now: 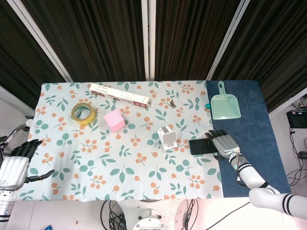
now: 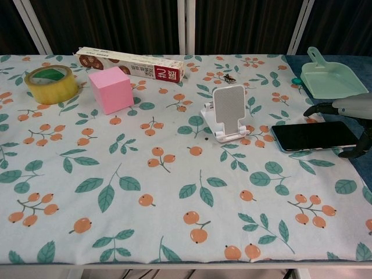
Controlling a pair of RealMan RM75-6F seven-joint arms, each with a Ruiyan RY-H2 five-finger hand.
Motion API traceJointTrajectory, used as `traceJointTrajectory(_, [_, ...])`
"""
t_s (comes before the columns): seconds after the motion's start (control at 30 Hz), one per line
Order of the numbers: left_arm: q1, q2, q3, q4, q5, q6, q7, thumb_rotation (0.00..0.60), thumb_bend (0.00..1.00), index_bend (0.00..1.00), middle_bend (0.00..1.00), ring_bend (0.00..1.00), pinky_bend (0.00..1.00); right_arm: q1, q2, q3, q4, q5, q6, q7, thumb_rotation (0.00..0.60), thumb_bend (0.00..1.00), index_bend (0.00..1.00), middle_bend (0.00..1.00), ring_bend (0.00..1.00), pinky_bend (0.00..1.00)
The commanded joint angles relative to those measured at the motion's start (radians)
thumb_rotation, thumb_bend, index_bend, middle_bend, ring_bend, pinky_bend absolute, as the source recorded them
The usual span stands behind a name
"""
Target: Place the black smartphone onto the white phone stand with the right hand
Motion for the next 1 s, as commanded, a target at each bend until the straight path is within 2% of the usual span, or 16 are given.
traceJointTrajectory(0.03, [0.0, 0.002, 0.0, -0.002, 0.0, 0.0, 0.002, 0.254, 0.03, 0.13, 0.12, 0.14, 0.24, 0.006, -0.002, -0.003, 0.003, 0.007, 0.001, -0.002, 0.6, 0.18, 0.09, 0.0, 0.0, 0.0])
traceJointTrajectory(0.27, [-0.001, 0.011, 0.003, -0.019, 0.007, -0.002, 0.006, 0.254, 0.03, 0.13, 0.12, 0.14, 0.24, 0.022, -0.008, -0.012, 0.009, 0.014, 0.008, -0.008, 0.6, 0.18, 0.14, 0.0, 0.0, 0.0])
traceJointTrajectory(0.77, [-0.002, 0.02, 0.001, -0.024, 0.001, -0.008, -0.011, 0.254, 0.03, 0.13, 0.12, 0.14, 0.24, 0.049, -0.015, -0.026, 0.019, 0.033, -0.005, 0.0, 0.6, 0.18, 0.17, 0.0, 0.0, 0.0])
traceJointTrajectory(0.9, [-0.001, 0.021, 0.003, -0.023, -0.002, -0.011, -0.016, 0.252, 0.03, 0.13, 0.12, 0.14, 0.24, 0.046, -0.024, -0.028, 0.022, 0.023, 0.018, 0.002, 0.6, 0.2, 0.28, 0.0, 0.0, 0.0])
traceJointTrajectory(1.0, [-0.001, 0.02, 0.004, -0.021, -0.002, -0.012, -0.02, 0.253, 0.03, 0.13, 0.12, 0.14, 0.24, 0.043, -0.027, -0.03, 0.025, 0.016, 0.029, 0.005, 0.6, 0.22, 0.42, 0.0, 0.0, 0.0])
